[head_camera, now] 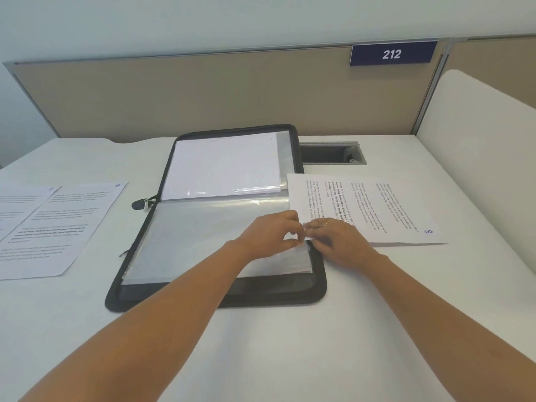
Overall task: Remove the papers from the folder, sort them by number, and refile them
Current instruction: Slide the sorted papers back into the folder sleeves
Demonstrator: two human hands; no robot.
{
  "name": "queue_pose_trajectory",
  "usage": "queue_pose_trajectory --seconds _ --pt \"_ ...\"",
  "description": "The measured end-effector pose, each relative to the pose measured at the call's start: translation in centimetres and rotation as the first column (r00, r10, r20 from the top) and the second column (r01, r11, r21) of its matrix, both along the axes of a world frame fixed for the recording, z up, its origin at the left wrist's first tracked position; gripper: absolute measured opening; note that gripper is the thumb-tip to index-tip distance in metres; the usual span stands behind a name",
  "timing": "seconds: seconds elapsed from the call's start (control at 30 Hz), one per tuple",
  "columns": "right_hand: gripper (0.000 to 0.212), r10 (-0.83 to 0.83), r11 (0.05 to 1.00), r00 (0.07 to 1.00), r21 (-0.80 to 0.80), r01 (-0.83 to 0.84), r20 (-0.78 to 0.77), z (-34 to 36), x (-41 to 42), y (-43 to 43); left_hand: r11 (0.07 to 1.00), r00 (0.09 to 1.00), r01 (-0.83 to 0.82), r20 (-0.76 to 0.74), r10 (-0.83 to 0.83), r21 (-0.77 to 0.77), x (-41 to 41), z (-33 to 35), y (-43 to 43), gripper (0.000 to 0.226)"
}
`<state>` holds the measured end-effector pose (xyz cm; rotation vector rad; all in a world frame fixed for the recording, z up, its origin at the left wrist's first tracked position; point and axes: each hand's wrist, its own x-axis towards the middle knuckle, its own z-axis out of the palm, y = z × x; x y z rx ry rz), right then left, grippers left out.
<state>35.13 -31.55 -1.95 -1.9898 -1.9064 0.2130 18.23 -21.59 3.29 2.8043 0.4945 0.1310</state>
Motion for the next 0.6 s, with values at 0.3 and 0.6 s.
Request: queue_pose_trajectory --seconds 0.3,0.6 --pt "0.018 0.117 0.993 0.987 -0.009 -0.118 -0.113 1.3 -1.0 -0.1 0.992 0.998 0.049 -0.037 -0.054 -0.120 0.7 0.3 -0.6 0.017" --pt "0.043 0.281 0.959 0.960 0.020 -0.281 0.004 1.2 -1.5 -0.2 0.967 0.999 0.039 -0.008 -0.042 -0.251 0.6 0.6 -0.2 0.014"
